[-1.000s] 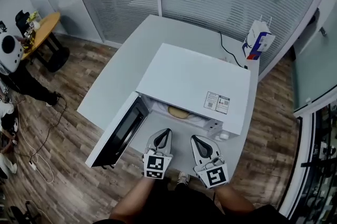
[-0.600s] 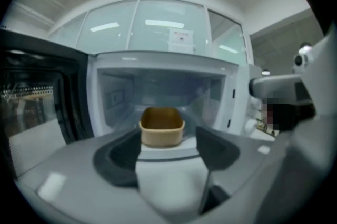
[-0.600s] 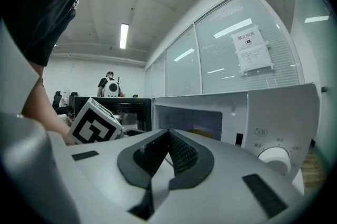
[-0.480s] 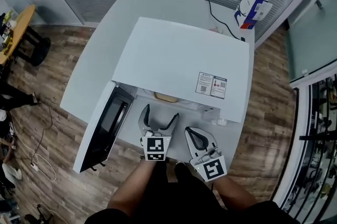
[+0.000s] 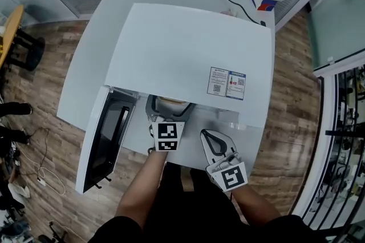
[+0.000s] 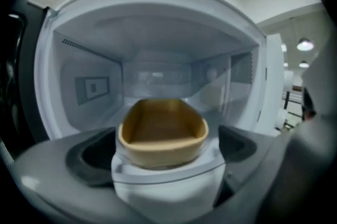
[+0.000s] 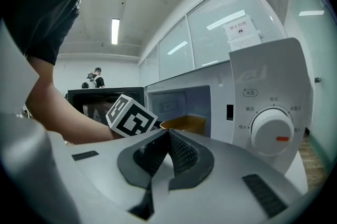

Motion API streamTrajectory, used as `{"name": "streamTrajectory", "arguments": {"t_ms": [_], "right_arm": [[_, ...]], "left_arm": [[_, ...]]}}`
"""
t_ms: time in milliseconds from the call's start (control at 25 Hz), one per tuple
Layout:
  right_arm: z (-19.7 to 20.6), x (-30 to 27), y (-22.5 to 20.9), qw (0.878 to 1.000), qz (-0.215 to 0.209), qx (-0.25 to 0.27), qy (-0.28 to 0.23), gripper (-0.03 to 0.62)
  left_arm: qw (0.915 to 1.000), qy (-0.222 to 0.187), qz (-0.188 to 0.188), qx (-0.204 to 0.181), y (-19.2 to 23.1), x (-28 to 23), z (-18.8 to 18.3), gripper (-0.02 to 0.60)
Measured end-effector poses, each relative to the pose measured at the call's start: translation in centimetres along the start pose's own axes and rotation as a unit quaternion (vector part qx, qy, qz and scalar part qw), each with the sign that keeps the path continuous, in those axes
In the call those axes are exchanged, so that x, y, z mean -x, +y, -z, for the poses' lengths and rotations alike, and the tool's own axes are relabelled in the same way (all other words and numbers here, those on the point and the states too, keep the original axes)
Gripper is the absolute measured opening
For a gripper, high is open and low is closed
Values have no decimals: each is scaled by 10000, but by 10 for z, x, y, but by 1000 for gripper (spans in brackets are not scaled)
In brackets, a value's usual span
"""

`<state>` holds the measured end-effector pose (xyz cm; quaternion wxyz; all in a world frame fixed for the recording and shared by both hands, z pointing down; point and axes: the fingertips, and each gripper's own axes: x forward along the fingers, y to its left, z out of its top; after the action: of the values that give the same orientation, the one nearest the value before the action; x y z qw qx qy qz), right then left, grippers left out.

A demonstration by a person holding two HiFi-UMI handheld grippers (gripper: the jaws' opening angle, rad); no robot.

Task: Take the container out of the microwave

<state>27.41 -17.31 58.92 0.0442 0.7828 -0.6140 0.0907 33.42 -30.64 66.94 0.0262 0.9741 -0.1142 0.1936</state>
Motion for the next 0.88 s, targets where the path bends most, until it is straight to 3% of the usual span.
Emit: {"name": "streamTrajectory", "arguments": {"t_ms": [400,440,520,880], "right_arm": [[2,-1,-4,9999,98,-106,-15,-2],[2,-1,-4,9999,95,-110,-13,-2],[4,0,-3,9999,94,-129,24,-2],[1,4,2,9998,129,-141,-32,-2]], "left_arm": [[9998,177,-48,-51,1,-16,11,588],[9998,148,-96,-59,3,-16,10,579],[9998,71,-196,-72,7,-14,7,502],[9994,-76,-308,-128,3,4,5,488]]}}
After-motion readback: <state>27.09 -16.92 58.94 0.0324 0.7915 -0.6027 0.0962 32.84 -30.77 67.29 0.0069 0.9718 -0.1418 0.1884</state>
